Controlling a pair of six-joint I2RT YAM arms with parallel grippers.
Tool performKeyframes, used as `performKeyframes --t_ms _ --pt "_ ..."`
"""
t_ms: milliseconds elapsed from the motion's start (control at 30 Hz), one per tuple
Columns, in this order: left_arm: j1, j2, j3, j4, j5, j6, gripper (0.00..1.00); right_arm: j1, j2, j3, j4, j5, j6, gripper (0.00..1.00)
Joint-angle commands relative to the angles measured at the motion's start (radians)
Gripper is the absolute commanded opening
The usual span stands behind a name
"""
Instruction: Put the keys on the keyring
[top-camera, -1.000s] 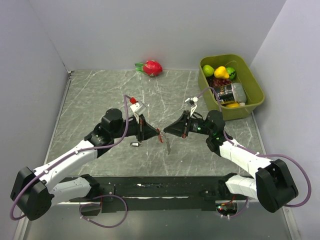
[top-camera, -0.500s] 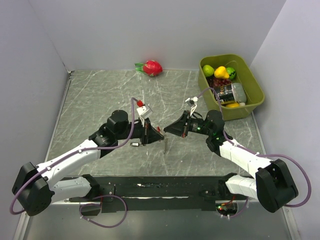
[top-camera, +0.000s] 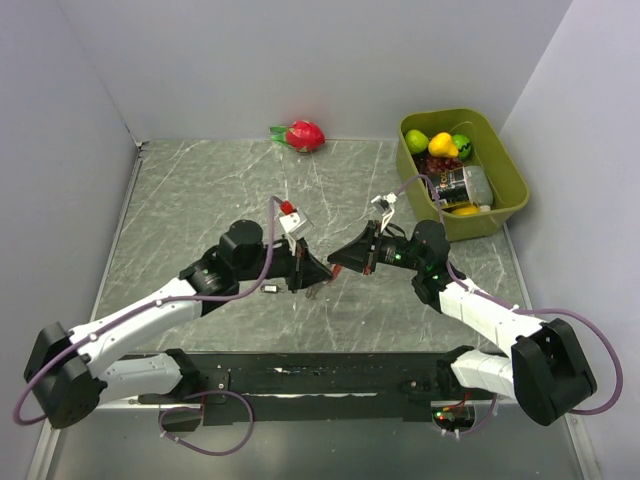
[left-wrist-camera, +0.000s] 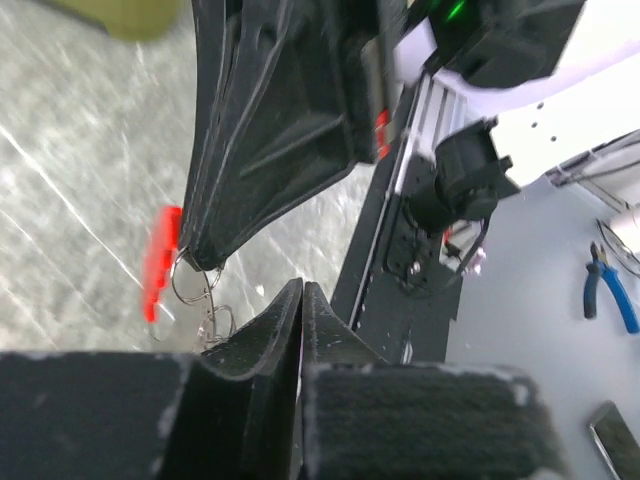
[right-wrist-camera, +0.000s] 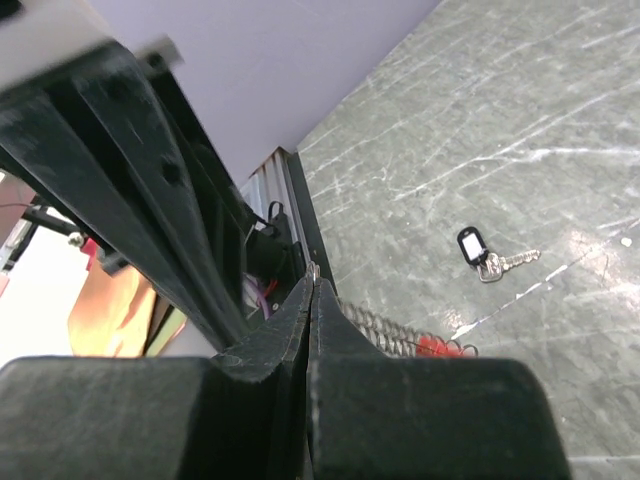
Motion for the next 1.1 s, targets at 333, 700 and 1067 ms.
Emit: performKeyframes --t_ms 333,700,1067 --pt "0.254 -0.165 -0.067 0.273 0.221 -0.208 0.48 -0.006 -0.033 0.009 0.264 -0.187 0.022 0.00" --pt "0.319 -0.076 -0.141 0.623 0.533 -0.403 0.69 -0.006 0.012 0.000 0.550 -0.284 0.172 0.00" --pt "0.228 -0.070 -0.069 0.338 0.332 -0.232 0.65 -0.007 -0.028 0.016 0.342 -0.201 0.085 0.00"
